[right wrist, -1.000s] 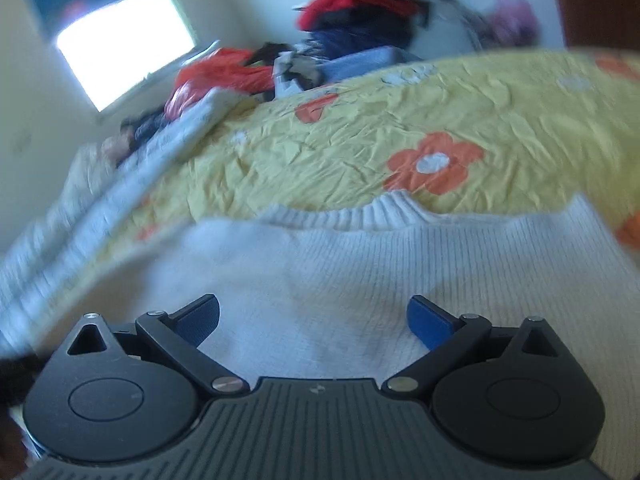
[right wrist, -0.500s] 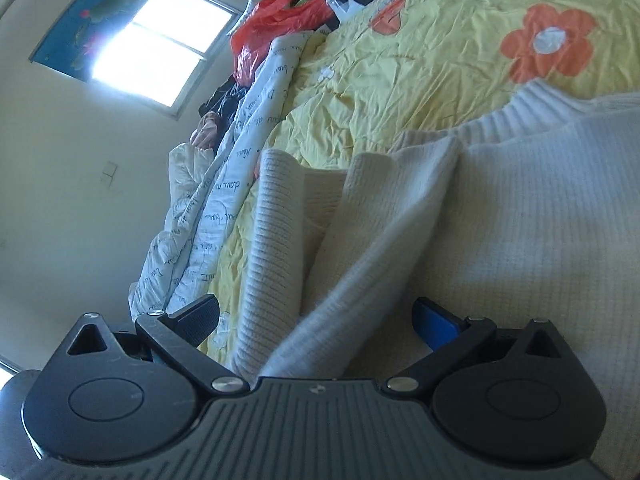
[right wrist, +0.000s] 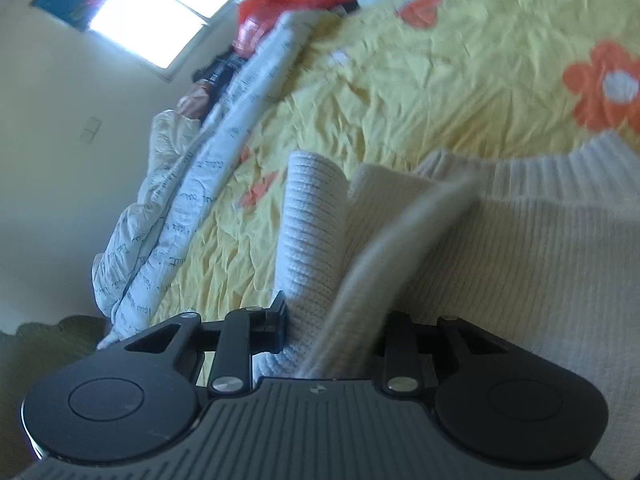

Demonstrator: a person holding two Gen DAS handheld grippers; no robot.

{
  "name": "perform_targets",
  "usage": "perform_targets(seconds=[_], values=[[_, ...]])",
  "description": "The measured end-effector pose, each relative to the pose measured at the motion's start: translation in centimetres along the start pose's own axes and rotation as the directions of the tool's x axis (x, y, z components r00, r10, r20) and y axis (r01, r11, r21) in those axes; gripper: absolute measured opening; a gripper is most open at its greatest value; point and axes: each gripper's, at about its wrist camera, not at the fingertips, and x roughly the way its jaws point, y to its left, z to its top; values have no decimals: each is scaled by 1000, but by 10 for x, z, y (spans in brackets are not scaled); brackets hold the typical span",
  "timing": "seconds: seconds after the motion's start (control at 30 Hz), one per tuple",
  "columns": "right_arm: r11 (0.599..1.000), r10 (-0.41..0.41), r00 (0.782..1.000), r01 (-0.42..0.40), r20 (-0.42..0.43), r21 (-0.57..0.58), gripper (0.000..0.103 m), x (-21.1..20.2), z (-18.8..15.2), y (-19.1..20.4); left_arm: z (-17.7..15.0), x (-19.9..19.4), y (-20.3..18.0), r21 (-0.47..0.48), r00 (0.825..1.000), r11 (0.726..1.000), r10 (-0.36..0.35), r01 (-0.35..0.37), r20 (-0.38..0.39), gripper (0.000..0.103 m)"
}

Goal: Fold small clothes
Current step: 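Hold the lifted edge with the left gripper while the right gripper grasps and folds the cardigan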

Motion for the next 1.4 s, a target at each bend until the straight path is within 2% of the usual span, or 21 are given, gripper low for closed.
perform_targets(seconds=[0.17, 0.3, 0.4, 0.53, 0.63, 0.7, 0.77, 0.8, 0.87, 0.9, 0.93, 0.97, 1.0, 1.03, 1.07, 1.1, 1.17, 1.2, 1.23, 1.27, 1.4], values=[[996, 17, 999, -13, 47, -85, 33, -64, 7, -11, 30, -11, -26, 43, 988, 991, -127, 124, 83, 32], [988, -67, 993, 80, 96, -132, 31, -131, 1, -29, 49, -13, -60, 90, 962, 970, -237, 226, 137, 32], [988, -113, 984, 126, 139, -85, 30, -176, -16, -57, 61, -17, -85, 122, 933, 945, -320, 303, 163, 32], [984, -176, 968, 176, 179, 15, 27, -211, -43, -98, 63, 0, -120, 136, 898, 900, -428, 413, 105, 32], [970, -237, 956, 224, 172, 91, 28, -212, -58, -130, 50, 13, -142, 200, 901, 891, -428, 407, 70, 35], [970, -221, 954, 193, 201, 147, 37, -212, -67, -145, 45, 5, -139, 226, 896, 889, -429, 397, 115, 41], [969, -190, 957, 147, 220, 201, 45, -216, -70, -154, 41, -8, -118, 200, 863, 869, -483, 453, 145, 47], [965, -187, 954, 133, 234, 227, 50, -220, -72, -155, 39, -12, -100, 169, 849, 861, -504, 479, 159, 54], [960, -192, 937, 119, 291, 252, 70, -235, -75, -155, 32, -21, -59, 71, 831, 853, -521, 518, 195, 78], [962, -188, 922, 102, 337, 255, 75, -246, -78, -155, 29, -23, -38, 8, 833, 855, -508, 519, 221, 93], [961, -191, 906, 93, 378, 260, 89, -255, -79, -154, 27, -22, -18, -62, 841, 856, -487, 513, 236, 102], [959, -209, 888, 104, 409, 265, 102, -263, -80, -154, 25, -14, 2, -143, 849, 846, -476, 513, 229, 103], [956, -237, 875, 133, 422, 261, 101, -267, -82, -153, 25, 4, 23, -243, 855, 821, -480, 517, 197, 103], [954, -260, 876, 168, 405, 248, 102, -266, -80, -154, 24, 26, 45, -365, 858, 778, -488, 511, 160, 103], [952, -277, 886, 198, 373, 235, 102, -260, -78, -155, 19, 45, 64, -506, 855, 709, -504, 492, 126, 103], [951, -281, 899, 213, 337, 225, 102, -254, -77, -157, 10, 66, 81, -652, 832, 595, -545, 470, 103, 103], [954, -258, 933, 205, 252, 219, 101, -234, -76, -161, -13, 110, 102, -856, 743, 301, -656, 421, 134, 103], [957, -242, 946, 196, 215, 214, 100, -223, -75, -163, -23, 127, 104, -901, 694, 176, -700, 397, 169, 103], [956, -240, 951, 197, 196, 217, 101, -215, -76, -163, -32, 141, 103, -920, 653, 101, -734, 378, 187, 102], [954, -247, 951, 206, 184, 219, 100, -207, -76, -164, -34, 147, 100, -924, 653, 96, -734, 370, 185, 98], [962, -212, 954, 165, 211, 219, 98, -199, -79, -156, -14, 158, 82, -885, 679, 241, -727, 398, 107, 95]])
